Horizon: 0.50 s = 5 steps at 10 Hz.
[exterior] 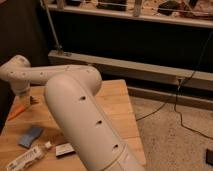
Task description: Place the pepper on the white sponge
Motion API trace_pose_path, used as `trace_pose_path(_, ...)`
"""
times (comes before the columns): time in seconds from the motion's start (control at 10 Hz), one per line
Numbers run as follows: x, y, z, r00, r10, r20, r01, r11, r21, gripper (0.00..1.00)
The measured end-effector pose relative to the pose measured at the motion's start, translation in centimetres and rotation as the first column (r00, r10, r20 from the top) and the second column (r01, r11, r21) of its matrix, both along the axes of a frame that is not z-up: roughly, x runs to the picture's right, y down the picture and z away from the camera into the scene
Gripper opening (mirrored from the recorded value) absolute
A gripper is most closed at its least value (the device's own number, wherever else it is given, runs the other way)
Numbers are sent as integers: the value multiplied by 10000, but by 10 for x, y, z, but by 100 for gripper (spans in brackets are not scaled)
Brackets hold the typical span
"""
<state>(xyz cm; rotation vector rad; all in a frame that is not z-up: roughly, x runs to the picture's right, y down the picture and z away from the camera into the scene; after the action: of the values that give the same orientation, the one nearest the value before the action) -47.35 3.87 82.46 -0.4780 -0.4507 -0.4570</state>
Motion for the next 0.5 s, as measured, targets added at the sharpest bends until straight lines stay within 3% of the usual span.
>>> trace_pose_path(0.1,-11,1,8,9994,-318,108,318,9995,-26,65)
trace_pose_path(0.5,-39,12,36,9973,-623,393,635,9976,-284,65)
